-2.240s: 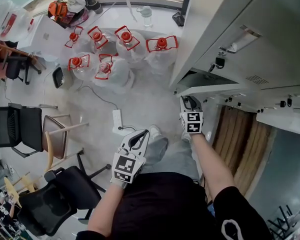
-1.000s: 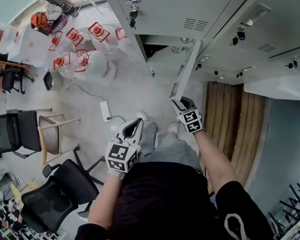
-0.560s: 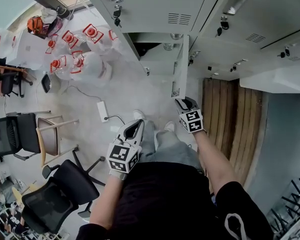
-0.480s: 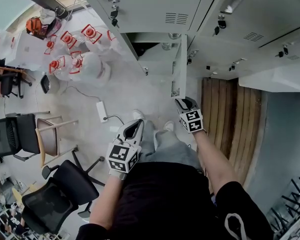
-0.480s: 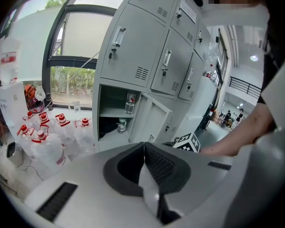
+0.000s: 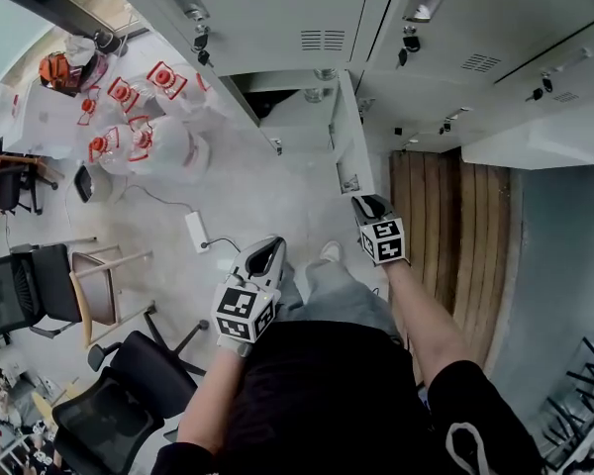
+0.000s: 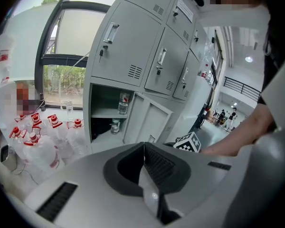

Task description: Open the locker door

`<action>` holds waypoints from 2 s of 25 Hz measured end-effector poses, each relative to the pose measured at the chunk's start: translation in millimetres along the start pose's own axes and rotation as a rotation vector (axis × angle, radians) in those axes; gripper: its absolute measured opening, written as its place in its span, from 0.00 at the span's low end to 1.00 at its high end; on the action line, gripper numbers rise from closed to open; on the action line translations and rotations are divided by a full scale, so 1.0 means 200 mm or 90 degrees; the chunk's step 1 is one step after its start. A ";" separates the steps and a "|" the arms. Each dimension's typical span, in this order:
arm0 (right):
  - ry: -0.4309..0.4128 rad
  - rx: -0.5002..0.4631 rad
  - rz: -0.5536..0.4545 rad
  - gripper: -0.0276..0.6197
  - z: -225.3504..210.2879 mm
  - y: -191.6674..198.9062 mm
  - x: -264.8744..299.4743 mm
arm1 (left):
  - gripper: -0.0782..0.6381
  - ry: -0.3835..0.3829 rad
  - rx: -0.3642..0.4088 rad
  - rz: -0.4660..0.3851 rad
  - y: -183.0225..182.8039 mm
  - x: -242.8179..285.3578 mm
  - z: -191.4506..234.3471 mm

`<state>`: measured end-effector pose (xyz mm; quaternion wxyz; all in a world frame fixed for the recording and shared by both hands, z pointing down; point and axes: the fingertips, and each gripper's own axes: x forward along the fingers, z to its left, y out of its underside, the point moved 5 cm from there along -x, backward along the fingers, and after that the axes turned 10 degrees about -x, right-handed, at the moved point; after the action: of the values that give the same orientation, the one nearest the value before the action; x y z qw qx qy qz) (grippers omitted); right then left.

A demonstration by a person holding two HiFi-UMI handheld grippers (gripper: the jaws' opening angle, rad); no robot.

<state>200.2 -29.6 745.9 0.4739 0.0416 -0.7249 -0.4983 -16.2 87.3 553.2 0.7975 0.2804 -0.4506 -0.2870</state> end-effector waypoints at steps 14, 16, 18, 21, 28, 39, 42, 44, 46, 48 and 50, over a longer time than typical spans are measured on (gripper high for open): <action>0.086 0.132 -0.030 0.15 0.05 -0.26 -0.45 | 0.14 0.109 0.034 0.010 -0.26 0.05 0.02; 0.075 0.112 -0.042 0.15 0.09 -0.36 -0.56 | 0.14 0.127 0.051 0.004 -0.32 0.04 -0.01; 0.059 0.083 -0.063 0.15 0.13 -0.48 -0.66 | 0.14 0.145 0.070 -0.008 -0.40 0.01 -0.04; 0.049 0.083 -0.112 0.14 0.18 -0.67 -0.82 | 0.14 0.179 0.092 -0.028 -0.52 -0.04 -0.10; 0.036 0.091 -0.209 0.14 0.29 -1.05 -1.09 | 0.14 0.230 0.112 -0.086 -0.77 -0.22 -0.23; 0.033 0.039 -0.327 0.14 0.48 -1.41 -1.36 | 0.14 0.277 0.160 -0.194 -1.02 -0.50 -0.41; 0.032 0.035 -0.342 0.14 0.51 -1.45 -1.39 | 0.14 0.284 0.157 -0.213 -1.06 -0.55 -0.42; 0.038 0.025 -0.341 0.14 0.52 -1.46 -1.39 | 0.14 0.286 0.155 -0.219 -1.07 -0.56 -0.41; 0.042 0.017 -0.335 0.14 0.54 -1.48 -1.38 | 0.14 0.284 0.152 -0.220 -1.07 -0.56 -0.40; 0.043 0.005 -0.334 0.13 0.55 -1.49 -1.38 | 0.14 0.286 0.152 -0.218 -1.07 -0.56 -0.40; 0.046 -0.008 -0.334 0.13 0.56 -1.50 -1.38 | 0.14 0.289 0.155 -0.214 -1.06 -0.55 -0.40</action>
<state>145.9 43.2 333.4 0.3544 0.2428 -0.6687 -0.6068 -36.8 37.8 307.3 0.7797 0.5013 -0.2391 -0.2891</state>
